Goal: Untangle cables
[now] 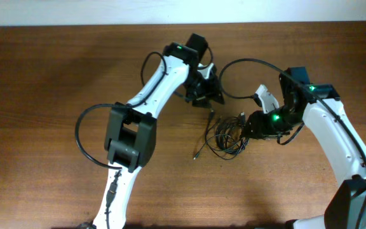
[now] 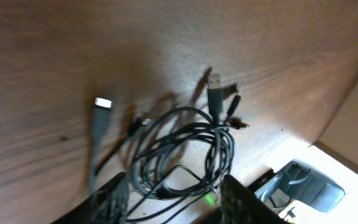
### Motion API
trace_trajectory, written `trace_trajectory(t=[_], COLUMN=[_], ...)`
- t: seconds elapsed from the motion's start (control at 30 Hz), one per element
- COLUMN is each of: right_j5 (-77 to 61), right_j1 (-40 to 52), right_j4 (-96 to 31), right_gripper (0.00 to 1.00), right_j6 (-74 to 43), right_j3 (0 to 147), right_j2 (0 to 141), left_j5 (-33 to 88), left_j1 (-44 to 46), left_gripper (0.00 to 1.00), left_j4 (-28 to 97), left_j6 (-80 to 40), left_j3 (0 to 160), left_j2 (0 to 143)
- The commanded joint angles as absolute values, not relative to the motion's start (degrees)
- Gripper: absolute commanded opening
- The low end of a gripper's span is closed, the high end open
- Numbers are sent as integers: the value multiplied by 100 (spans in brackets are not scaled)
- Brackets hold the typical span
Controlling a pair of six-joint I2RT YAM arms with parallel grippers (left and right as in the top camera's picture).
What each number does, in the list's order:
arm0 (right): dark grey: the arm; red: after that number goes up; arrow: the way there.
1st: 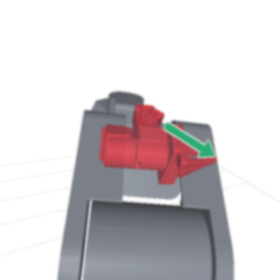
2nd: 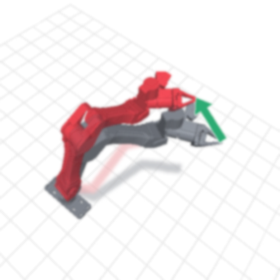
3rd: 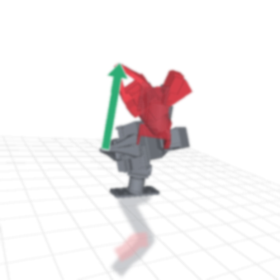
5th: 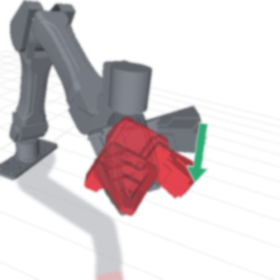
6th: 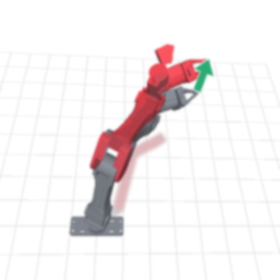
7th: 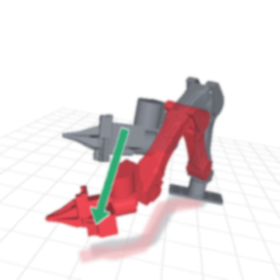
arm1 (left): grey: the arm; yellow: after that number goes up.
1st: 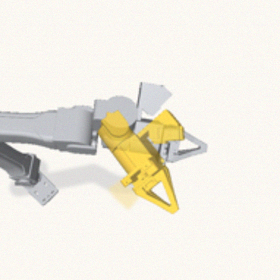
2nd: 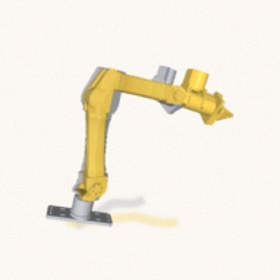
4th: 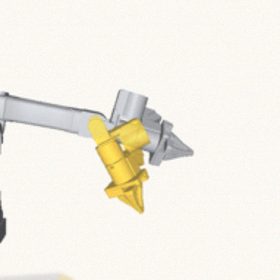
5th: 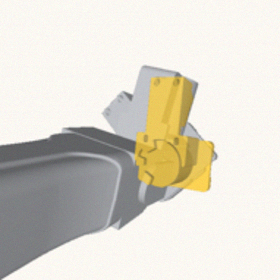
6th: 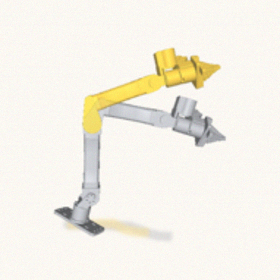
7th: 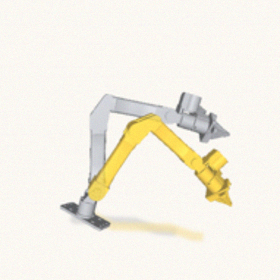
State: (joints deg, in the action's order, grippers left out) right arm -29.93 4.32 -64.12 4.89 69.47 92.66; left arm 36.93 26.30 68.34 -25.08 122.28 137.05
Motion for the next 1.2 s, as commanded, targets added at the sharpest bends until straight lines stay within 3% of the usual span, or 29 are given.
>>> trace_trajectory(t=[0.0, 0.17, 0.43, 0.73, 0.9, 1.07, 1.1, 1.17], right_j5=[-2926, -2926, -2477, -2475, -2477, -2477, -2477, -2477], right_j1=[416, 449, 915, 910, 910, 910, 910, 910], right_j4=[-6160, -5218, -4471, -4493, -4497, -4499, -4501, -4521], right_gripper=[40, 40, 40, 42, 42, 46, 46, 46], right_j6=[311, -200, -392, -392, -395, -392, -392, -392], right_j3=[6536, 5804, 5461, 5452, 5452, 5452, 5452, 5452], right_j2=[9253, 9262, 9306, 9312, 9317, 9317, 9317, 9317], left_j5=[3288, 2246, 2279, 2432, 2414, 1920, 1920, 1684], left_j1=[2670, 3175, 3553, 3999, 3999, 3997, 3997, 3983], left_gripper=[45, 40, 36, 47, 45, 25, 12, 0], left_j4=[6973, 6897, 6598, 6604, 6370, 5874, 5756, 5723], left_j6=[-2259, -2112, -1702, -801, -873, -1581, -1597, -1905], left_j3=[12304, 12304, 12272, 12206, 11806, 11330, 11288, 11279], left_j2=[13528, 13531, 13531, 13533, 13541, 13541, 13541, 13541])
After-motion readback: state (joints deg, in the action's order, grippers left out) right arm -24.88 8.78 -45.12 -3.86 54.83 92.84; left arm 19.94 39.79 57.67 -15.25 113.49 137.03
